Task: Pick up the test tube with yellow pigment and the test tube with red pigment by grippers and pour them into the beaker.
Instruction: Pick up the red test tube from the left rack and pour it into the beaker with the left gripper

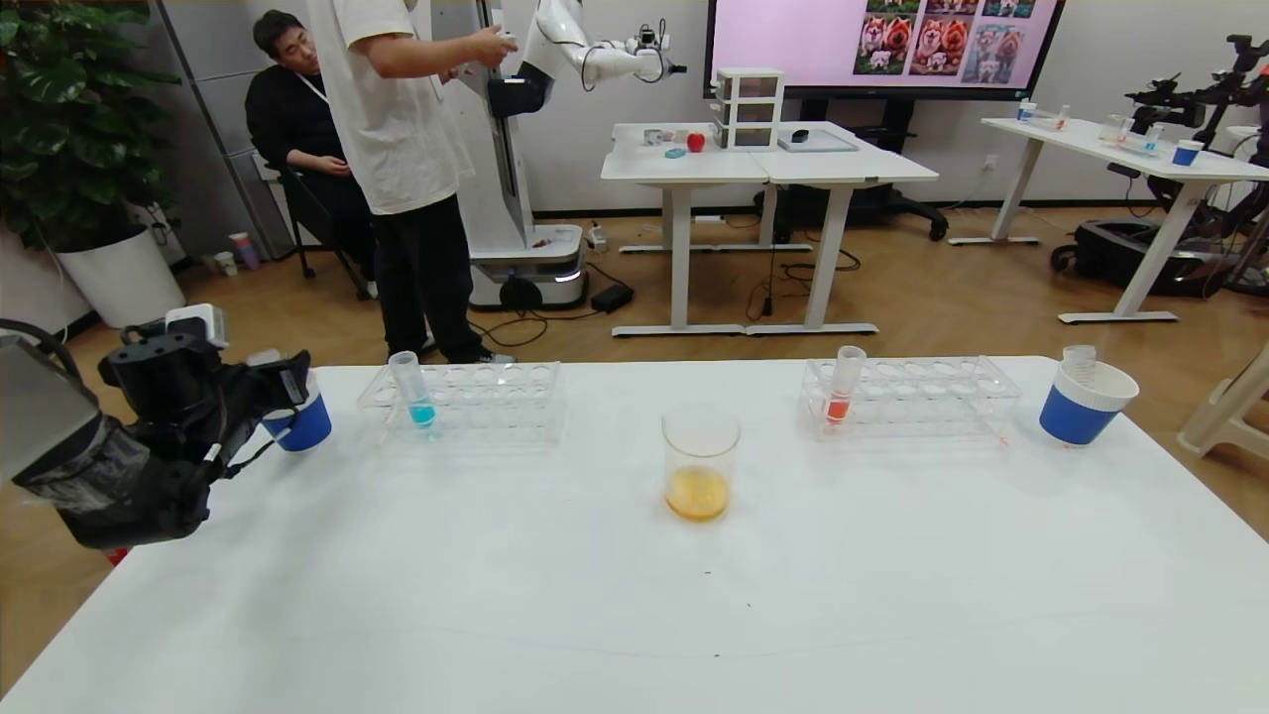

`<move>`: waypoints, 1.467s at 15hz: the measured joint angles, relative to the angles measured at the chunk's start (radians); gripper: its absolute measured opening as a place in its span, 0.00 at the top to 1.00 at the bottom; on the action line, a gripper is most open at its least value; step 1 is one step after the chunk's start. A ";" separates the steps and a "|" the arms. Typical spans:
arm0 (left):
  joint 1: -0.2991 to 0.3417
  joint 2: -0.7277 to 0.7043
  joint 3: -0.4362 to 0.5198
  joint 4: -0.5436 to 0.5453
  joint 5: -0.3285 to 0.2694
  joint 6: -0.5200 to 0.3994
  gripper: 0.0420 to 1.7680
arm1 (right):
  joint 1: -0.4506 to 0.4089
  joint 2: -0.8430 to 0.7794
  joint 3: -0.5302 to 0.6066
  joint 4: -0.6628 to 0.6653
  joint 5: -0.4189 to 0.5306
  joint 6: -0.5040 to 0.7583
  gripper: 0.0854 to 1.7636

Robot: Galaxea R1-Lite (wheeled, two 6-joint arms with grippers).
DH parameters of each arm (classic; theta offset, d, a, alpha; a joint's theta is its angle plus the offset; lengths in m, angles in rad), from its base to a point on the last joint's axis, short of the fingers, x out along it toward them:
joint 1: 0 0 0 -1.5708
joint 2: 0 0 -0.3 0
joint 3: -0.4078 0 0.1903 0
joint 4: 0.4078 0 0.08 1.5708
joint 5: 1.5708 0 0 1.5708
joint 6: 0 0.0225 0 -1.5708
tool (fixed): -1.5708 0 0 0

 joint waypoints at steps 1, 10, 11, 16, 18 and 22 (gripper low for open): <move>0.000 -0.003 0.005 0.001 0.000 0.001 0.09 | 0.000 0.000 0.000 0.000 0.000 0.000 0.02; -0.169 -0.192 -0.061 0.224 -0.002 -0.007 0.01 | 0.000 0.000 0.000 0.000 0.000 0.000 0.02; -0.217 -0.218 -0.077 0.253 0.001 -0.007 0.01 | 0.000 0.000 0.000 0.000 0.000 0.000 0.02; -0.320 -0.336 -0.097 0.345 0.059 0.002 0.01 | 0.000 0.000 0.000 0.000 0.000 0.000 0.02; -0.325 -0.425 -0.092 0.429 0.074 0.004 0.01 | 0.000 0.000 0.000 0.000 0.000 0.000 0.02; -0.318 -0.665 -0.054 0.586 0.079 0.029 0.01 | 0.000 0.000 0.000 0.000 0.000 0.000 0.02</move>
